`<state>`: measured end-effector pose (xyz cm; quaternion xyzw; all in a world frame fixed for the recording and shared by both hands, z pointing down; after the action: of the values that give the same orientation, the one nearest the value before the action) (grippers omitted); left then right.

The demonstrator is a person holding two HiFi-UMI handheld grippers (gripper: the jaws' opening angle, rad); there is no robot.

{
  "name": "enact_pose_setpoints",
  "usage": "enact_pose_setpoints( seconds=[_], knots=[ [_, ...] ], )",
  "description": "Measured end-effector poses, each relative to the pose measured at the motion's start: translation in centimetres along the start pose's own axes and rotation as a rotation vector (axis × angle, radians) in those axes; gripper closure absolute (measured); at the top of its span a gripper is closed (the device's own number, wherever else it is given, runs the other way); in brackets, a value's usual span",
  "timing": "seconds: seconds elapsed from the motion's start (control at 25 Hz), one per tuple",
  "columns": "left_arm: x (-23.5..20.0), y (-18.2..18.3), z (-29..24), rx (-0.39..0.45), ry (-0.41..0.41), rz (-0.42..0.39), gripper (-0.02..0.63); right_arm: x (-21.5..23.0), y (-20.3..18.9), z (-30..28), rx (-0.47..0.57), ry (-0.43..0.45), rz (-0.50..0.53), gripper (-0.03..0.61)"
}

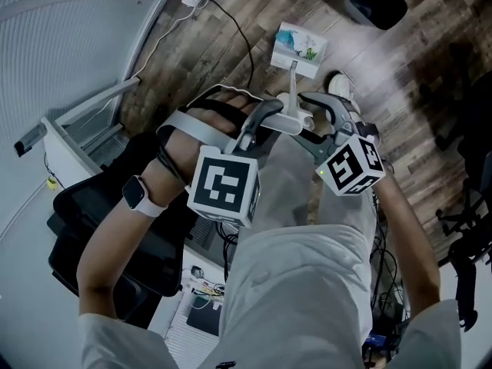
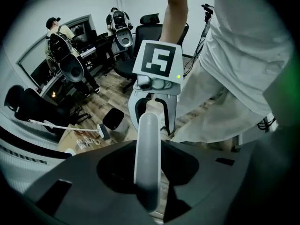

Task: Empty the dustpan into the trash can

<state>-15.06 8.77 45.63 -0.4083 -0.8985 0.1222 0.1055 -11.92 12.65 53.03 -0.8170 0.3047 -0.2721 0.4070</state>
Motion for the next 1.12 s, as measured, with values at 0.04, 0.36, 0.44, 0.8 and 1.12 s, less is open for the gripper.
enact_pose_setpoints(
  seconds=[0.04, 0.36, 0.44, 0.8, 1.12],
  knots=[
    [0.0, 0.0, 0.0, 0.003, -0.001, 0.0, 0.494, 0.2, -0.2, -0.2, -0.004, -0.002, 0.008, 0.296],
    [-0.4, -0.1, 0.0, 0.011, 0.007, -0.001, 0.494, 0.9, -1.9, -2.4, -0.033, 0.026, 0.067, 0.333],
    [-0.4, -0.2, 0.0, 0.012, 0.003, 0.0, 0.494, 0.9, -2.3, -2.9, -0.035, 0.026, 0.081, 0.368],
    [-1.0, -0.4, 0.6, 0.015, 0.005, 0.042, 0.494, 1.5, -2.4, -3.0, -0.017, -0.031, 0.064, 0.486],
    [-3.0, -0.1, 3.0, 0.062, 0.011, 0.104, 0.494, 2.2, 0.1, -1.5, 0.059, -0.016, -0.009, 0.489]
  ],
)
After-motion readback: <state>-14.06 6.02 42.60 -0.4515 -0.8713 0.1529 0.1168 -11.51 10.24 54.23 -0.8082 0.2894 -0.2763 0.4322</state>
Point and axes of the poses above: the fingertips, and each gripper's own axes: z backward along the fingers, x to its right, y out of its top, the point moved 4 cm from there along z, backward along the fingers, and after that the axes turned 2 degrees about x, right-handed, at the moved point
